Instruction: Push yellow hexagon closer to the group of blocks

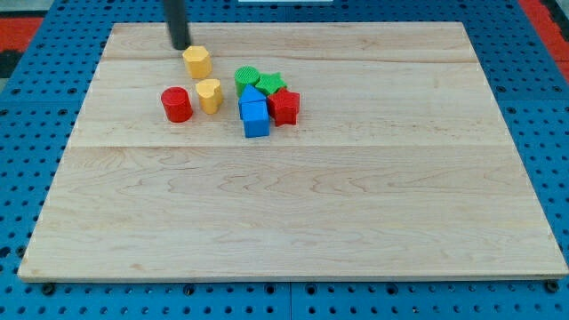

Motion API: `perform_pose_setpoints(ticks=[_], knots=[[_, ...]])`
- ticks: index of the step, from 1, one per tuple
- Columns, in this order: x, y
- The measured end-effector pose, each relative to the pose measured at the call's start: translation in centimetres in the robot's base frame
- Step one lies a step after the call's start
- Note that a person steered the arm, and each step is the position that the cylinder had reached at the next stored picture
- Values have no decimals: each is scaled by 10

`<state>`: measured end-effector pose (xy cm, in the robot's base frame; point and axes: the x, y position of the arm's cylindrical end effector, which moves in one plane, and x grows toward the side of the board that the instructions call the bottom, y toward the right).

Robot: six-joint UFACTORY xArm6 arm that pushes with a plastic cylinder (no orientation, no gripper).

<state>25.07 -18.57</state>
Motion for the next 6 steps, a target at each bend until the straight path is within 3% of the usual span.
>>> perform_pose_setpoints(ticks=[1,3,4,5,6], knots=[[33,39],[-9,54],[40,72],[73,65],[51,27]])
